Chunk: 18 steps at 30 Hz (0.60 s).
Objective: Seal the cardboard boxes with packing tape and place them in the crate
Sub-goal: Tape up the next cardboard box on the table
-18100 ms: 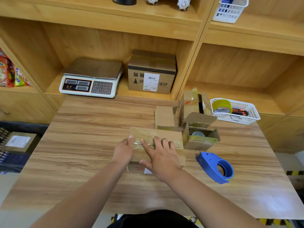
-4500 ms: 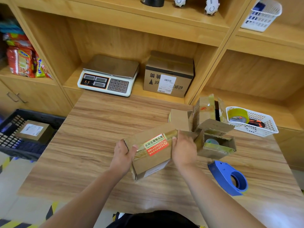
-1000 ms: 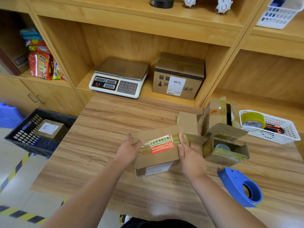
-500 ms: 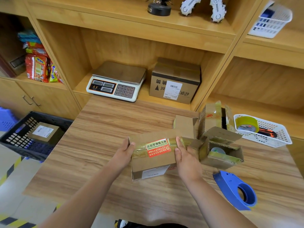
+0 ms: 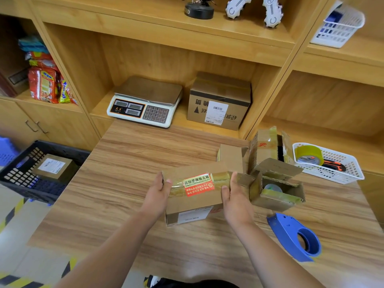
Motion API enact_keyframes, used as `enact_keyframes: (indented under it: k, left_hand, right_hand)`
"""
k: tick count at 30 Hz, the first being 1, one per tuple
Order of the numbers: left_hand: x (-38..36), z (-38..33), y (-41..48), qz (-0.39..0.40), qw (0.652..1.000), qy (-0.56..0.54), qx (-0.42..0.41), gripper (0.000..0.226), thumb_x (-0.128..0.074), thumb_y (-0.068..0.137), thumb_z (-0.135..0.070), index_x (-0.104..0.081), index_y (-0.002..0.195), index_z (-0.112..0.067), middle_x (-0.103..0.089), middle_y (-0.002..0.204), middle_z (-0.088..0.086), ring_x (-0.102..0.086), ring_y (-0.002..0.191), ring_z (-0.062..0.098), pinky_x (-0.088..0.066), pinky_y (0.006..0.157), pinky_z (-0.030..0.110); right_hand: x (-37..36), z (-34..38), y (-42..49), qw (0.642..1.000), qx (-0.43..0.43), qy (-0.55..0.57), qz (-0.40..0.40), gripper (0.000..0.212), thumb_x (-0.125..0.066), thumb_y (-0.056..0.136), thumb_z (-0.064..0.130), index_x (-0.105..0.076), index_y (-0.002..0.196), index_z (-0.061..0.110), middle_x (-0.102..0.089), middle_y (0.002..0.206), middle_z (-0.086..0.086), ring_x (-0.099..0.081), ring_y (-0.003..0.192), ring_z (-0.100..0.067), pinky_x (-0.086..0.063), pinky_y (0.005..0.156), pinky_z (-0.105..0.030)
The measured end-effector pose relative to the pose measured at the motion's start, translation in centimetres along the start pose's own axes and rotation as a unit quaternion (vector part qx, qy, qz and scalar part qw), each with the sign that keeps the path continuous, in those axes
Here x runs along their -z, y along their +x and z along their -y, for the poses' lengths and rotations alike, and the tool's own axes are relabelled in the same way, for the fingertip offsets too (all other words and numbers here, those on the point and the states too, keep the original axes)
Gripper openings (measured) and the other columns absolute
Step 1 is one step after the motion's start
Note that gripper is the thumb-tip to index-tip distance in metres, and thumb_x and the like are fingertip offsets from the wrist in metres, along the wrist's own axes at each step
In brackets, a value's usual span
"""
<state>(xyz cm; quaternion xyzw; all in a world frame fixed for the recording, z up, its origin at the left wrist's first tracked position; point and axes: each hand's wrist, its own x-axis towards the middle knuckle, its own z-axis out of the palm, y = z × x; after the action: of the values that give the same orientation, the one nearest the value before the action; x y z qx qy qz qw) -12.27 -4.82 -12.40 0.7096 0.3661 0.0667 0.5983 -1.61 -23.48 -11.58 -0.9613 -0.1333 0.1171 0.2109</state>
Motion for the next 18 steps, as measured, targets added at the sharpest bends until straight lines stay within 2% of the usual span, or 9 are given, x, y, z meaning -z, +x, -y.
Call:
enact_keyframes:
  k: [3,5,7,10,12,15,18]
  left_hand:
    - [0.0,-0.2,0.1,0.005,1.0,0.023,0.014,0.048,-0.041,0.1,-0.03,-0.033,0.141,-0.007,-0.045,0.142,0.015,-0.043,0.13,0.028,-0.032,0.11,0.041]
    - [0.1,-0.5,0.5,-0.011,0.999,0.041,0.022,0.035,-0.042,0.099,-0.028,-0.043,0.129,-0.01,-0.056,0.129,0.017,-0.057,0.106,0.024,-0.042,0.091,0.034]
    - [-0.3,-1.0,0.9,-0.034,0.998,0.03,0.052,0.022,-0.045,0.097,-0.029,-0.045,0.112,-0.013,-0.061,0.114,0.014,-0.055,0.083,0.019,-0.04,0.077,0.031]
    - [-1.4,-1.3,0.5,-0.06,0.993,0.026,0.098,0.04,-0.054,0.092,-0.043,-0.042,0.112,-0.01,-0.055,0.107,0.01,-0.052,0.093,0.024,-0.036,0.078,0.03]
    - [-2.0,-1.2,0.2,-0.079,0.992,0.031,0.098,0.048,-0.057,0.089,-0.045,-0.044,0.115,-0.007,-0.054,0.104,0.009,-0.054,0.097,0.027,-0.037,0.078,0.03]
    - [-2.1,-1.3,0.2,-0.078,0.994,0.025,0.068,0.039,-0.051,0.095,-0.036,-0.048,0.12,-0.006,-0.061,0.111,0.014,-0.053,0.095,0.024,-0.035,0.077,0.026]
    - [-2.0,-1.2,0.4,-0.076,0.995,0.028,0.062,0.043,-0.043,0.099,-0.03,-0.042,0.129,0.0,-0.056,0.124,0.019,-0.053,0.112,0.03,-0.033,0.08,0.026]
  right_hand:
    - [0.6,0.0,0.2,0.997,-0.041,0.055,0.029,0.06,-0.03,0.099,0.044,-0.008,0.152,0.027,-0.048,0.141,-0.003,-0.05,0.121,-0.027,-0.04,0.083,-0.035]
    - [1.3,0.2,0.8,0.996,-0.05,0.066,0.04,0.058,-0.036,0.097,0.045,-0.025,0.149,0.022,-0.052,0.137,-0.007,-0.05,0.121,-0.028,-0.042,0.09,-0.037]
    - [1.7,0.5,1.4,0.995,-0.059,0.064,0.039,0.05,-0.042,0.093,0.049,-0.046,0.131,0.018,-0.059,0.125,-0.009,-0.054,0.115,-0.028,-0.043,0.084,-0.035]
    - [1.4,1.1,1.9,0.994,-0.078,0.068,0.046,0.049,-0.047,0.088,0.057,-0.057,0.113,0.016,-0.063,0.115,-0.009,-0.057,0.11,-0.028,-0.043,0.08,-0.034]
    - [0.8,1.0,1.9,0.994,-0.075,0.075,0.027,0.045,-0.047,0.09,0.056,-0.059,0.104,0.014,-0.065,0.11,-0.01,-0.058,0.106,-0.03,-0.043,0.078,-0.033]
    - [0.6,0.7,2.0,0.995,-0.064,0.077,-0.011,0.04,-0.039,0.097,0.046,-0.059,0.091,0.012,-0.066,0.102,-0.015,-0.059,0.098,-0.033,-0.044,0.075,-0.035]
    - [0.6,0.5,2.3,0.994,-0.062,0.084,-0.014,0.042,-0.034,0.1,0.041,-0.062,0.092,0.011,-0.066,0.101,-0.016,-0.058,0.098,-0.033,-0.045,0.078,-0.036]
